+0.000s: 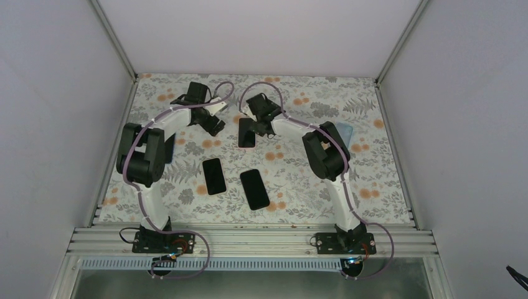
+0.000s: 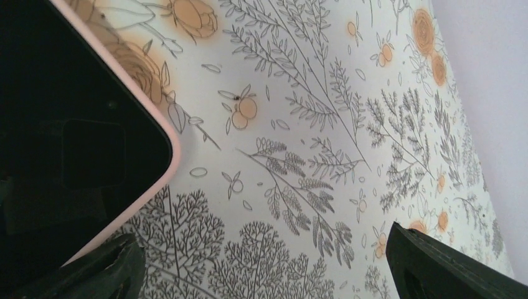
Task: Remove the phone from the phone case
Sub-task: Adjust the phone at the center of the board.
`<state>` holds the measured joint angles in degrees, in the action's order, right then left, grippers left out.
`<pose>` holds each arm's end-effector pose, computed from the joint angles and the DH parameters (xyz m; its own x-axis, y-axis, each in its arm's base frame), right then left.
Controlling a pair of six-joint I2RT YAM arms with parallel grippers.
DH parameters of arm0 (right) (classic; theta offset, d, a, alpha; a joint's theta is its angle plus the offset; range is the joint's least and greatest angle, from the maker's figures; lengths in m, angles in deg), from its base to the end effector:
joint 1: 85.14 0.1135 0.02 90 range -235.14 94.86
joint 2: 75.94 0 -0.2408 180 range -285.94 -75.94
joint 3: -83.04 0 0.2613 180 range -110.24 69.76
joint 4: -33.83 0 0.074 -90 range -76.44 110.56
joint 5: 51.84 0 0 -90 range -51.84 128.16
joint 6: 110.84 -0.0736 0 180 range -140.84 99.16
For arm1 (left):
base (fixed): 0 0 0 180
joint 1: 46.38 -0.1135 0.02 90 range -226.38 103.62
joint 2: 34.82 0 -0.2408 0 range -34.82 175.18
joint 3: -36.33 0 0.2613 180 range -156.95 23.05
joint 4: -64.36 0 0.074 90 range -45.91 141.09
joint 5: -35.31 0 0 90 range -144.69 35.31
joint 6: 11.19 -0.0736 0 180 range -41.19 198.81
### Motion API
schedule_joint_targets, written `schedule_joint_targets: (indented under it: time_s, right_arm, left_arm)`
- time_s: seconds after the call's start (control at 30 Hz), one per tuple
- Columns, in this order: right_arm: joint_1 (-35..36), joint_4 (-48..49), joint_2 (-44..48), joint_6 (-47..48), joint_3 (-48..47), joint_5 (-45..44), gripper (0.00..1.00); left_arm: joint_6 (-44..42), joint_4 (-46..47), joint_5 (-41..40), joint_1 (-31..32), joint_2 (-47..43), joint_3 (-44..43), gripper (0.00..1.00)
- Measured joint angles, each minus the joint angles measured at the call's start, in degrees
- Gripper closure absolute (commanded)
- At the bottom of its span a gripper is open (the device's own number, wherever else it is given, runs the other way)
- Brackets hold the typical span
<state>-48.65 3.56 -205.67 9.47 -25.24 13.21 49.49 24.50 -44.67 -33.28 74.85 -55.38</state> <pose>0.4239 0.2749 0.0927 -0.3788 -0.8493 -0.3677 -0.6026 0.5279 -0.5985 0.4136 -0.1094 0.1357 -0.5653 0.6266 -0.5365 0.6770 0.7240 0.1324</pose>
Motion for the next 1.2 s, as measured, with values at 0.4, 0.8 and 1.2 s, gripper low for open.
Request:
schedule_joint_targets:
  time_s: [0.4,0.8,1.2]
  right_arm:
    - [-4.0,-11.4,-4.1,-5.4,-10.2,17.7,0.00]
    - [-7.7,-21.9,-8.5,-8.6,-18.9,28.5,0.00]
    - [-7.7,-26.5,-14.1,-9.0,-28.8,29.6,0.00]
  left_arm:
    - [-3.7,10.4,-10.6,5.9,-1.3,12.3,0.00]
    - [-7.2,23.4,-15.5,10.8,-7.6,24.3,0.00]
    - [-9.3,33.9,-20.3,18.4,-4.2,24.5,0.00]
